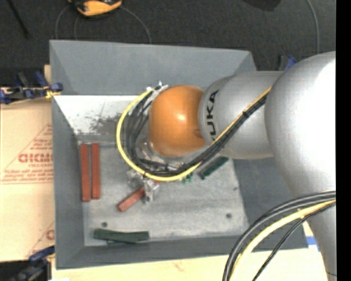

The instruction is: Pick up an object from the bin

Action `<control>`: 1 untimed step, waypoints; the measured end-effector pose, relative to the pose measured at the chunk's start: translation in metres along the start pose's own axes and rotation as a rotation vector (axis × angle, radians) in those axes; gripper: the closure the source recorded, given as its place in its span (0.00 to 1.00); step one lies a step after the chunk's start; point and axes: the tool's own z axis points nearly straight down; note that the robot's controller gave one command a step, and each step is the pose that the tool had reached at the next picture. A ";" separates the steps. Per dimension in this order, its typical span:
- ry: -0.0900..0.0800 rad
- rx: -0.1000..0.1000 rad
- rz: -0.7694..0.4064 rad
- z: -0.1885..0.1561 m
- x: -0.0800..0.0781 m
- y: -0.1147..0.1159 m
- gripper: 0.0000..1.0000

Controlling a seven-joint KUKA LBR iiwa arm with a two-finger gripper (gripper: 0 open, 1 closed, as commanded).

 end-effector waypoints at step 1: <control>0.006 -0.002 -0.027 -0.012 0.002 0.000 1.00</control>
Offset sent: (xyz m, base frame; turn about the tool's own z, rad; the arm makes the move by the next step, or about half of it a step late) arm -0.0001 0.0000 0.0336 0.0000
